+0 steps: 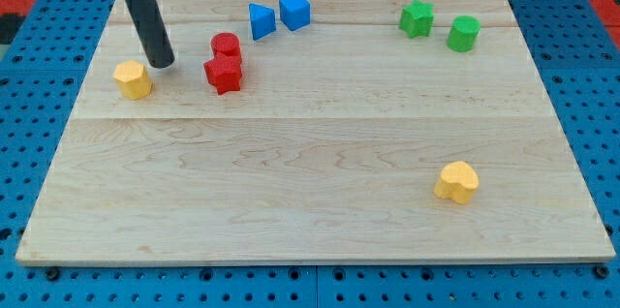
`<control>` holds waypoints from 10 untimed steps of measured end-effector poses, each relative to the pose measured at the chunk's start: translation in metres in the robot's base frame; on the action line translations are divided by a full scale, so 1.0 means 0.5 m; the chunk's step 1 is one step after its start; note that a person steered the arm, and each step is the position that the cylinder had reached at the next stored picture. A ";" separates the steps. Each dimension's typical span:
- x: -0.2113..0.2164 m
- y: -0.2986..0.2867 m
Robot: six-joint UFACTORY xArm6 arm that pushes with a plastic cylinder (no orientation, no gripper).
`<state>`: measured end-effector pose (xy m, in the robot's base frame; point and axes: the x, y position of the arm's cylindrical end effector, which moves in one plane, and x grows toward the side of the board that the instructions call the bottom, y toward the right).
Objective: Move the yellow hexagon towards the bottom left of the board
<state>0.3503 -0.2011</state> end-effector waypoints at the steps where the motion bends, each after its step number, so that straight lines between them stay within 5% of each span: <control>1: 0.024 -0.027; 4: 0.168 -0.116; 6: 0.151 -0.059; 9: 0.308 -0.030; 10: 0.273 0.065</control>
